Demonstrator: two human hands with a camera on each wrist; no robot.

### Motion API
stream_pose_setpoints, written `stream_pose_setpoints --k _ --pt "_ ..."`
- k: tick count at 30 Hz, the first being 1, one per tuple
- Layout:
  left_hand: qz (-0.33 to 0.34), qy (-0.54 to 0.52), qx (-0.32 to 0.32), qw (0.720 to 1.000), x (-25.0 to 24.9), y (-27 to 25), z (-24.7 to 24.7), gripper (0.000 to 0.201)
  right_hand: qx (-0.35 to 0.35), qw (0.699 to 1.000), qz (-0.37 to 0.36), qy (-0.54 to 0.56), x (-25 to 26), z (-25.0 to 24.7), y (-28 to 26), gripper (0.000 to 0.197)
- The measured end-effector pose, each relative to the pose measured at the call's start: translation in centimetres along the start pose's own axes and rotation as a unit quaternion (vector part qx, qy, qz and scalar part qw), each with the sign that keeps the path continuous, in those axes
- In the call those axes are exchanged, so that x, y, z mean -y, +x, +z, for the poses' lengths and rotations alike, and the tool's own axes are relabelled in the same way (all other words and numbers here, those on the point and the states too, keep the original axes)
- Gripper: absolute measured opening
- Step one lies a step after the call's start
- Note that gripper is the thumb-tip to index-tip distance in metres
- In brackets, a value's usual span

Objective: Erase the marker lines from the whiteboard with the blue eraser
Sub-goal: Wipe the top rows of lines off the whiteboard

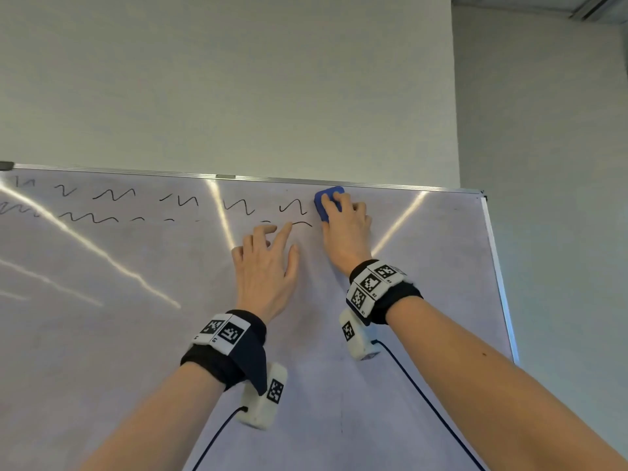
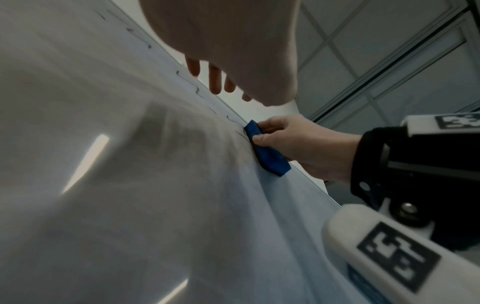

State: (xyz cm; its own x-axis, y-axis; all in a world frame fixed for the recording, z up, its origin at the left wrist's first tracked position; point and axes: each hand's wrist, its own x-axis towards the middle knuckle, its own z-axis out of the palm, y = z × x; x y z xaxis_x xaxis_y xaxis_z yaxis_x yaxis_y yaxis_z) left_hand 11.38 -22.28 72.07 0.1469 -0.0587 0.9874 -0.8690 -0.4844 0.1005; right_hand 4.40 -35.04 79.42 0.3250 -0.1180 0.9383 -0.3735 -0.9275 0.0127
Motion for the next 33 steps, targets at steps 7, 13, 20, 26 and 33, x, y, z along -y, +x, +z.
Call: stream_pose_setpoints --k 7,13,20,26,33 --pt "-0.006 0.011 -0.012 1.000 6.0 0.0 -2.4 0.050 0.011 0.997 -0.074 0.006 5.1 2.0 -1.1 0.054" --pt "0.010 0.009 0.008 1.000 8.9 0.1 -3.8 0.049 -0.031 0.999 -0.009 0.029 1.4 0.9 -2.7 0.046" --pt "0.010 0.015 -0.011 1.000 14.5 0.0 -6.6 0.051 -0.023 1.000 -0.007 0.012 9.6 3.1 -0.4 0.047" --pt "0.030 0.024 0.024 0.999 16.5 -0.9 -7.6 0.049 -0.024 0.993 -0.110 0.029 9.1 3.1 -2.9 0.046" --pt "0.034 0.037 0.015 0.999 20.7 -0.1 -9.8 0.048 -0.037 0.998 0.051 0.015 12.7 3.3 1.2 0.049"
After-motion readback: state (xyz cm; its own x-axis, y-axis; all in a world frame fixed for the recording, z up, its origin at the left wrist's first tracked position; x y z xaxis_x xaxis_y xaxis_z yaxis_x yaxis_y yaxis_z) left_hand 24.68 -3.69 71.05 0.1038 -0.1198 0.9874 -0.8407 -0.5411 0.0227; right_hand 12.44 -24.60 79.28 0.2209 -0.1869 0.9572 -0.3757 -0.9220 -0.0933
